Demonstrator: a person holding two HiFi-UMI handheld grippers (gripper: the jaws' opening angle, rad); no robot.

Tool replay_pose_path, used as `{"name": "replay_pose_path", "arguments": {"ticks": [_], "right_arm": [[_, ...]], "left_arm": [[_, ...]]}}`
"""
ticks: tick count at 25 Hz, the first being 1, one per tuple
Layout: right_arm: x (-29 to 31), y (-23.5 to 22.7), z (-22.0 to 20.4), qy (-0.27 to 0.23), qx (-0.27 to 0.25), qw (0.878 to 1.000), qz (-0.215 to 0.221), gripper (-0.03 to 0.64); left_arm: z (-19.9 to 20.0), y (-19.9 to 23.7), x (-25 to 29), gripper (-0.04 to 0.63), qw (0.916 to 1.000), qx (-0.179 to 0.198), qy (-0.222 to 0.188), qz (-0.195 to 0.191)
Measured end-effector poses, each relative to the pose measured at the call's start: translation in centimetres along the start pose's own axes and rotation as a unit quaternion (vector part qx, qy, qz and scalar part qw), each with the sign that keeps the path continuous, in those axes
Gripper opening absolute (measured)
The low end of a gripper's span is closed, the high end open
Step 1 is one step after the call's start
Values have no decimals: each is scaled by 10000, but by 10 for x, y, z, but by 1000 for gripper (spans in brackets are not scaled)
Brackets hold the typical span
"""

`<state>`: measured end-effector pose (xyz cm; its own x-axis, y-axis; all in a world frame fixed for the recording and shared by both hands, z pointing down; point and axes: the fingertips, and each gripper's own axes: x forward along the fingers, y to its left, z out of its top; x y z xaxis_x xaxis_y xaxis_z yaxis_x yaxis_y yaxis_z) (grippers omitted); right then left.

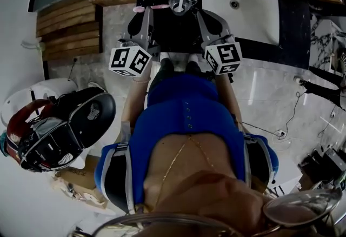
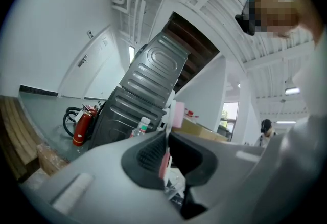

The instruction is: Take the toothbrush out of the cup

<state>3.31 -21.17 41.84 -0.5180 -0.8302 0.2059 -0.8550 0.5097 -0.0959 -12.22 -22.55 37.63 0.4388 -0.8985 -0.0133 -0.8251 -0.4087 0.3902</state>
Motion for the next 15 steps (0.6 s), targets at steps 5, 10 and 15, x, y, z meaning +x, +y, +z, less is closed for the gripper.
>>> {"name": "replay_pose_path", "arguments": {"ticks": [5, 10, 15], "right_arm": [[6, -2, 0, 28, -34, 10000, 33, 2], [11, -3, 0, 44, -57, 10000, 31, 2], [17, -7, -2, 79, -34, 10000, 6, 2]], "left_arm": [[-8, 2, -2, 20, 9999, -26, 114, 34], [-20, 5, -6, 20, 9996, -46, 288, 67], [-33, 8, -6, 20, 9989, -98, 458, 87]]}}
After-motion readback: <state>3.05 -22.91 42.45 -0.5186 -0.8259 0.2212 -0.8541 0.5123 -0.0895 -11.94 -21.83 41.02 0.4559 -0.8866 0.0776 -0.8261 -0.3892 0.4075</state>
